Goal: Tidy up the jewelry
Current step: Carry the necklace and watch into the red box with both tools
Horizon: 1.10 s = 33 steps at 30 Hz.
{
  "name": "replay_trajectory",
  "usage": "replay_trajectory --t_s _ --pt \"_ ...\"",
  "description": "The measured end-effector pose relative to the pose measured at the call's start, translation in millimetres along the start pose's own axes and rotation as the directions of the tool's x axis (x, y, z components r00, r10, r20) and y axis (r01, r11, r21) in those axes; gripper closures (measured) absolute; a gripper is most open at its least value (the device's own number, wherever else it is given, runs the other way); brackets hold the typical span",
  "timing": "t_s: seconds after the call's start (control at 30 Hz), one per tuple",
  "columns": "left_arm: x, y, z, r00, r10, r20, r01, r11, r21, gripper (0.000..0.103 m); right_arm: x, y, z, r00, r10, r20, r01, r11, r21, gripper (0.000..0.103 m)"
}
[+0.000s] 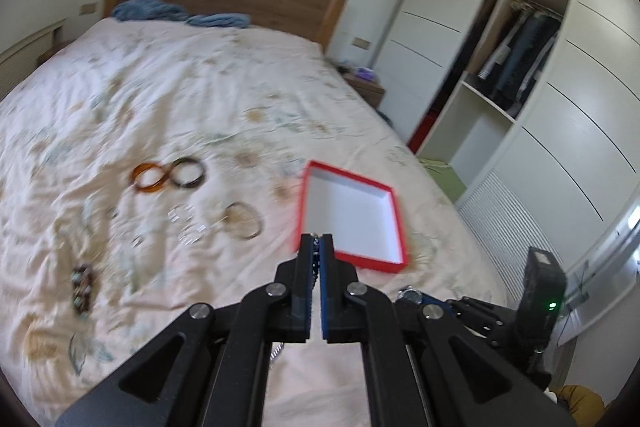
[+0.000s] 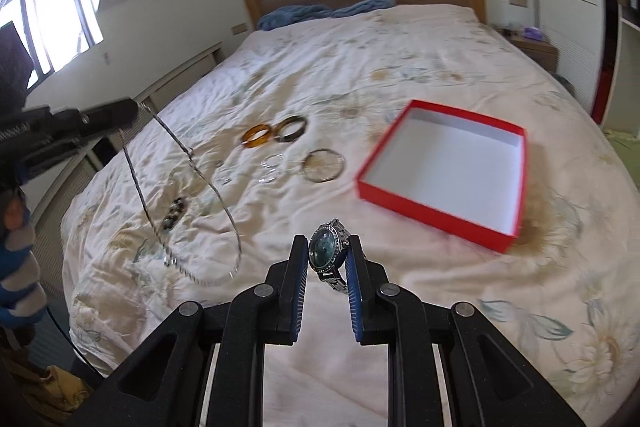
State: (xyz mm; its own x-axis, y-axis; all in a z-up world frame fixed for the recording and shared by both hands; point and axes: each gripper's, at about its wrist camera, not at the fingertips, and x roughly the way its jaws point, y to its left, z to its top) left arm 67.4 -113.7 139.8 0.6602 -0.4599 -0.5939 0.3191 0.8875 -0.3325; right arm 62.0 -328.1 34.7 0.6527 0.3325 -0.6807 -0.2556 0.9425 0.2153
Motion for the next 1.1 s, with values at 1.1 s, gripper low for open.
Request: replay_trajectory --t_s 1.1 --pt "336.1 -17.8 -10.6 0.909 0.055 -0.413 -0.007 0.993 0.116 0.101 162.0 -180.4 55.1 0.969 -0.206 -0.137 0.218 0.973 0.077 0.088"
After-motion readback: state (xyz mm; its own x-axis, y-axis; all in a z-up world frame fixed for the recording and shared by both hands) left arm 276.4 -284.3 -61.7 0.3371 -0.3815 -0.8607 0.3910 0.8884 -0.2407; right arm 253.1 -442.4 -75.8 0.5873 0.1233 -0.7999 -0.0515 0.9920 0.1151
